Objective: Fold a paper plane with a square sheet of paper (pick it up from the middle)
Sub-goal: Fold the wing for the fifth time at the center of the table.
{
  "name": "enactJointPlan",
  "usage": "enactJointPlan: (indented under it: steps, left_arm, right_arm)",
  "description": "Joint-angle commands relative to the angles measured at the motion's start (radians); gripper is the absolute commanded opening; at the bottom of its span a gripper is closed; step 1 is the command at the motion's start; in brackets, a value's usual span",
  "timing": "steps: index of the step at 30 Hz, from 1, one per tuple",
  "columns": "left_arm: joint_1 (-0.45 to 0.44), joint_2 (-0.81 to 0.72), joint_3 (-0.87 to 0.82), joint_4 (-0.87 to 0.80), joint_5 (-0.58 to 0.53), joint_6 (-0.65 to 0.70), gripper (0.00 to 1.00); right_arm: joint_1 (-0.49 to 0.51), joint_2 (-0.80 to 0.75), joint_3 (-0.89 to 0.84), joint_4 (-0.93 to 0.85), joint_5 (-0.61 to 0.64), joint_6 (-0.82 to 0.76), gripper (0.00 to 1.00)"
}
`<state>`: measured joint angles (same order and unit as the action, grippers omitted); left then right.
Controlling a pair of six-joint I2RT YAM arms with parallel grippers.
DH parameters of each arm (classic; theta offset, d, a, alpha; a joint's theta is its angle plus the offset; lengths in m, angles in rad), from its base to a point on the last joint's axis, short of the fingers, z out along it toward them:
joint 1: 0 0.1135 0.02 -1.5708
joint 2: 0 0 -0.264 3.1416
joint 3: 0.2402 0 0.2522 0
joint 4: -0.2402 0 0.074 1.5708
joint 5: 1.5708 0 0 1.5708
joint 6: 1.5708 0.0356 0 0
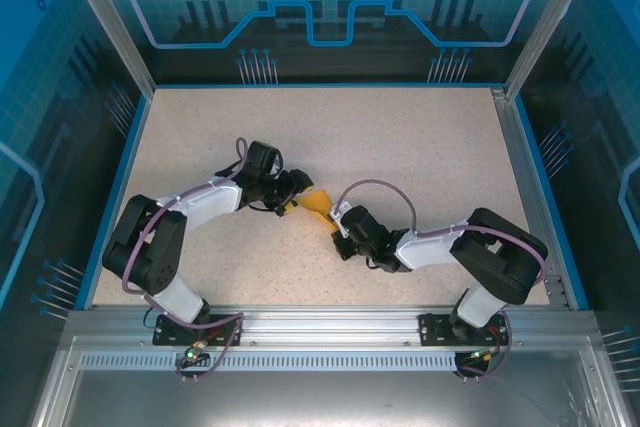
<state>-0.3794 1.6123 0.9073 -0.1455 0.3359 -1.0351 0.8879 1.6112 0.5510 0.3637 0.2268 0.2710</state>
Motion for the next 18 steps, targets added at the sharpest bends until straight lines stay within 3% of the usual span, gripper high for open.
enactJointPlan:
  steps: [1, 13, 18]
  left_arm:
    - [0.006, -0.019, 0.000, -0.022, 0.009, 0.041, 0.75]
    - [-0.012, 0.133, 0.084, -0.062, 0.061, -0.006, 0.63]
    - [-0.012, 0.150, 0.110, -0.106, 0.054, 0.004, 0.43]
  right_arm:
    - [-0.024, -0.032, -0.022, 0.055, -0.080, 0.037, 0.07]
    - [-0.030, -0.008, -0.011, 0.063, -0.094, 0.036, 0.09]
    - [-0.030, -0.004, -0.010, 0.055, -0.089, 0.031, 0.10]
